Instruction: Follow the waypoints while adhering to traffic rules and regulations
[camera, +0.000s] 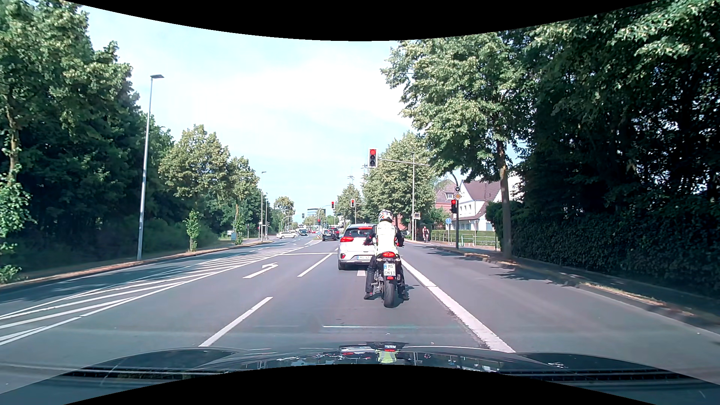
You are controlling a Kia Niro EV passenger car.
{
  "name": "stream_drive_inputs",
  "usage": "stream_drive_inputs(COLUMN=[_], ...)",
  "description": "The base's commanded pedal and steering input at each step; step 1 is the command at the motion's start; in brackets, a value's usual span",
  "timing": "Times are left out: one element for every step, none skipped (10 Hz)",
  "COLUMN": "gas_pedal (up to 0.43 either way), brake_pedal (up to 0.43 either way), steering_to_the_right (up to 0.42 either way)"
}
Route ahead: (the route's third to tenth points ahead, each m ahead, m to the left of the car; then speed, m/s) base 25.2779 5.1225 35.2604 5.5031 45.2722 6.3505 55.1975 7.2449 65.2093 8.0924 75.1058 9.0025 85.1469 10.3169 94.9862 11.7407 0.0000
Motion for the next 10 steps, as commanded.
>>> stream_drive_inputs(gas_pedal=[0.000, 0.000, 0.000, 0.000, 0.000, 0.000, 0.000, 0.000, 0.000, 0.000], brake_pedal=[0.000, 0.000, 0.000, 0.000, 0.000, 0.000, 0.000, 0.000, 0.000, 0.000], steering_to_the_right=[-0.007, -0.007, -0.007, -0.007, -0.007, -0.007, -0.007, -0.007, -0.007, -0.007])
